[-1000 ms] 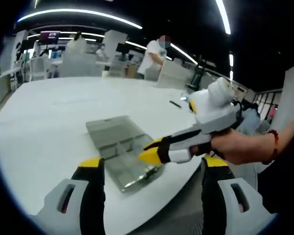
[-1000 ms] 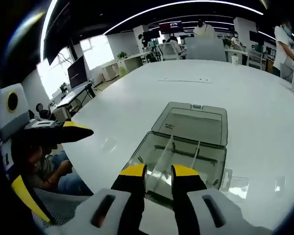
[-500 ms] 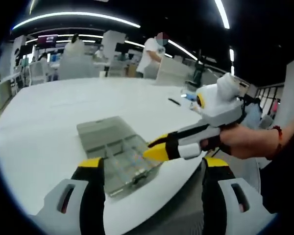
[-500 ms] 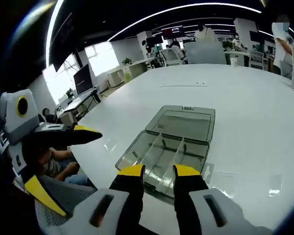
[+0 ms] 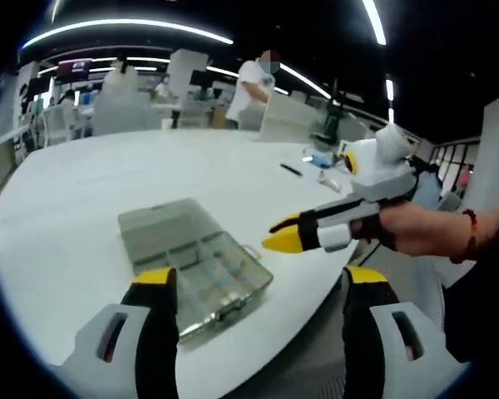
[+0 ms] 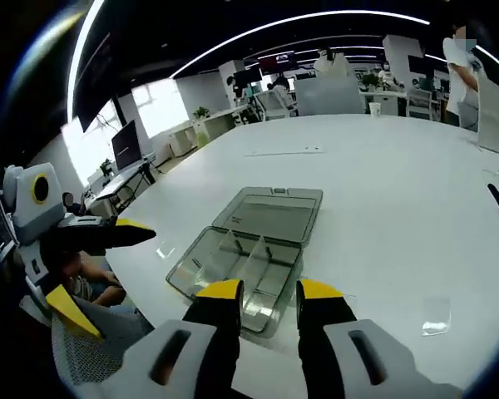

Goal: Insert the divider into the dual guide fixture by aligning both edges with the guide slots and pushing it downward to the bottom, including one-sided entry, uneven engagement, binding, and posture correction.

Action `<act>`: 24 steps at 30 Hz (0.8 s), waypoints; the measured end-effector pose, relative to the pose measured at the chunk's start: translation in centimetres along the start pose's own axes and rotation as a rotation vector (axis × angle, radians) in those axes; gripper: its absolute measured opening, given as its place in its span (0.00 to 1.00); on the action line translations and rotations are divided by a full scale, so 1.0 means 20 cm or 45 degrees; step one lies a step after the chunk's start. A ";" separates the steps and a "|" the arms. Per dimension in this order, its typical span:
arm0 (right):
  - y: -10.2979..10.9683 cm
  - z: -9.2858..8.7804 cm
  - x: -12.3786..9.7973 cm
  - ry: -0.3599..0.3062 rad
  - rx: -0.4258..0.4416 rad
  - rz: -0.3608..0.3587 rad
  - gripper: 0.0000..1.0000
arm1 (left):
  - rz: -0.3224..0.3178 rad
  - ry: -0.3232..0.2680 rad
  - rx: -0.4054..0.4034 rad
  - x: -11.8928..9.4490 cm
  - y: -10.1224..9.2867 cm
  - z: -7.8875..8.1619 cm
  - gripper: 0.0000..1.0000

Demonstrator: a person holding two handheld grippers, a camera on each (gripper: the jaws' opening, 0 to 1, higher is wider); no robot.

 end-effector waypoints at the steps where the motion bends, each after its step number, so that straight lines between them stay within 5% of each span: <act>1: -0.01 0.00 0.00 0.001 0.007 -0.009 0.22 | -0.008 0.000 0.001 0.01 0.00 0.00 0.80; 24: -0.36 -0.13 -0.11 0.103 0.070 -0.211 0.29 | -0.044 0.025 0.013 0.08 -0.01 0.01 0.80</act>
Point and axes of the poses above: the point that each gripper's makers call its tool centre point, and the gripper's own axes: x roughly forward along the fingers, y roughly to its left, z roughly out of its top, the point moved 10 cm from there along -x, roughly backward along the fingers, and after that the axes turned 2 degrees about -x, right-handed, at the moved point
